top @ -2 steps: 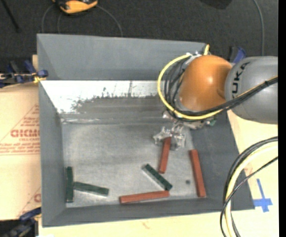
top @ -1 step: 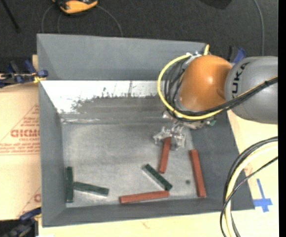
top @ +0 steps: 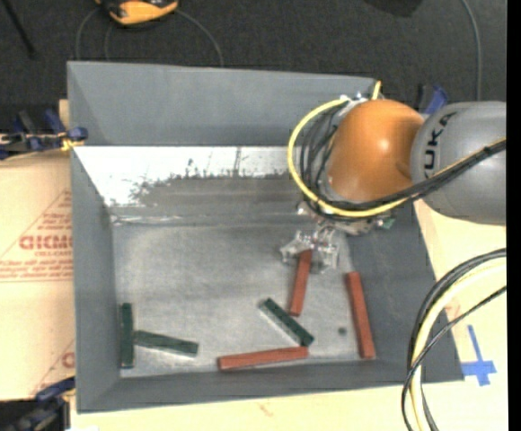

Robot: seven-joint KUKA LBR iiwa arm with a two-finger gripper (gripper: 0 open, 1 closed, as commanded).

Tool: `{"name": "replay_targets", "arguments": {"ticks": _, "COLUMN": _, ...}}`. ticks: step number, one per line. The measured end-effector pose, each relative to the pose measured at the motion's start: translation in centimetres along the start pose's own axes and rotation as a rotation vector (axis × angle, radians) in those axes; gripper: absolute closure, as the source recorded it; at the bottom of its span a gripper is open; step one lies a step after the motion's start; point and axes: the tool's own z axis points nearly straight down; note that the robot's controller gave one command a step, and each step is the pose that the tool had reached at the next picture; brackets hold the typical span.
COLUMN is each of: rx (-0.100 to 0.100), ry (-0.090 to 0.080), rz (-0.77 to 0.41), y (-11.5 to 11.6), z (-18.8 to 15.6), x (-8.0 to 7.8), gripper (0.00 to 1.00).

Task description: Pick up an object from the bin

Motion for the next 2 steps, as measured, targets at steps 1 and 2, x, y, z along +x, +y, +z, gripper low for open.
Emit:
{"name": "replay_targets", "arguments": {"ticks": 1, "rx": -0.011, "ry": 0.005, "rz": 0.001, "y": 0.2, "z": -1.8, "x": 0.1, "gripper": 1.0}}
{"name": "replay_targets", "arguments": {"ticks": 2, "rx": -0.005, "ry": 0.003, "rz": 0.001, "y": 0.0, "z": -4.1, "x": 0.0, "gripper": 1.0}}
